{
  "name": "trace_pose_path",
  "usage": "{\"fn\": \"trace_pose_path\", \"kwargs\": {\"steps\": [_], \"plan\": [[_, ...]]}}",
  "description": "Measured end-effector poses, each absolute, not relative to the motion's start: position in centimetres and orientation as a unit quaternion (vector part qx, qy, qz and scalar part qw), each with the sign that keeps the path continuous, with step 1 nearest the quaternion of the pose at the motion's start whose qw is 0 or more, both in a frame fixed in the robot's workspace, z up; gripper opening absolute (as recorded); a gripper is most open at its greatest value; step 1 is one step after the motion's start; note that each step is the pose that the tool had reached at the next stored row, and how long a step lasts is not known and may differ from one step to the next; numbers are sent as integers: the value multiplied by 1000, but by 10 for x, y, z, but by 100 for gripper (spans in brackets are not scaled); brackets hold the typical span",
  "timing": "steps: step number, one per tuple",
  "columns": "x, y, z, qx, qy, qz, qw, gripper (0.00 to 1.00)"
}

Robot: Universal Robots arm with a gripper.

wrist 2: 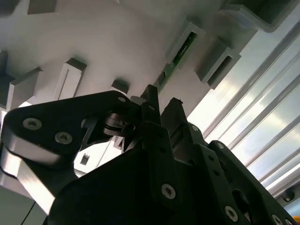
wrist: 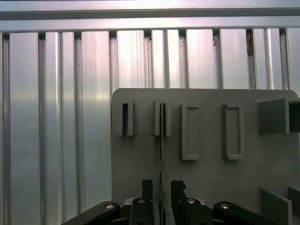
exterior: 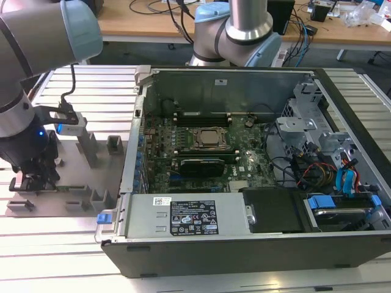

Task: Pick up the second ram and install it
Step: 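Pick up the second ram and move it above second insertion slot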

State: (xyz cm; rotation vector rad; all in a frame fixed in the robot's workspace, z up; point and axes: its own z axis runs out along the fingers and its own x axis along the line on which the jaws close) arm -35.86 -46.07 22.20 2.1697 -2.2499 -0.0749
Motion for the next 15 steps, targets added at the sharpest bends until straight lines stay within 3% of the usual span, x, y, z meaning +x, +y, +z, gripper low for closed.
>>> {"fn": "trace_pose_path", "kwargs": {"steps": [8,9,10,15], "plan": [[-364,-460,203,690,-724,-24,7,30],[-364,-460,204,690,-724,-24,7,29],[-364,-460,204,690,-724,-24,7,13],[-364,-460,203,690,-724,-24,7,13]]}}
